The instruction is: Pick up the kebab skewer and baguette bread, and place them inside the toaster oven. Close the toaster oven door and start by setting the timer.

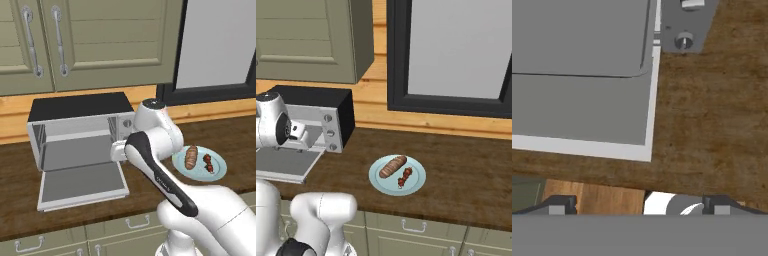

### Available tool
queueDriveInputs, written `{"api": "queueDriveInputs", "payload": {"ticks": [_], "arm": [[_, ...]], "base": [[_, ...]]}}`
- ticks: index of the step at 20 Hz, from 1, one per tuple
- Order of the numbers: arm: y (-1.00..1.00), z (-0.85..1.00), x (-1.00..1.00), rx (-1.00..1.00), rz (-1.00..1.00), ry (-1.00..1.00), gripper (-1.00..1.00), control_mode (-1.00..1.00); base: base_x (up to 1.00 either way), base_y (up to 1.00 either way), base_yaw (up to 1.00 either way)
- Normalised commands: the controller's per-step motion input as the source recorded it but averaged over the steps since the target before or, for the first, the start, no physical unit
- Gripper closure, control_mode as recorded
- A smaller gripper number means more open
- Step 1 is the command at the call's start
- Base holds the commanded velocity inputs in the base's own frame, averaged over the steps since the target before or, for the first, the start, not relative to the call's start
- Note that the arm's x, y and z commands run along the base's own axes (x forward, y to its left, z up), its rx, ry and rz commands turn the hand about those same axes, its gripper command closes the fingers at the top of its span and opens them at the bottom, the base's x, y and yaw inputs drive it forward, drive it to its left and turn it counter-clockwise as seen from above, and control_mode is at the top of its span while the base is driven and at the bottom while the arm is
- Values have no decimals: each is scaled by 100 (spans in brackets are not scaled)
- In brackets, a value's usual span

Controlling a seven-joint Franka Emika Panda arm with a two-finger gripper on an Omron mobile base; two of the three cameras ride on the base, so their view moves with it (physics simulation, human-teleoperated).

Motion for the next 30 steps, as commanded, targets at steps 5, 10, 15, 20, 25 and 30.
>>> {"api": "queueDriveInputs", "payload": {"ticks": [5, 10, 15, 20, 25, 30], "arm": [[-100, 1, -9, -4, -10, 3, -100, -100], [-100, 0, 16, 0, -14, 15, -100, -100], [-100, -7, 33, 0, -27, 5, -100, -100], [-100, -4, 52, 0, -22, 8, -100, -100], [-67, -8, 37, 0, -16, 17, -100, -100], [-44, -36, 30, 1, -3, 12, -100, -100]], "base": [[0, 0, 0], [0, 0, 0], [0, 0, 0], [0, 0, 0], [0, 0, 0], [0, 0, 0]]}}
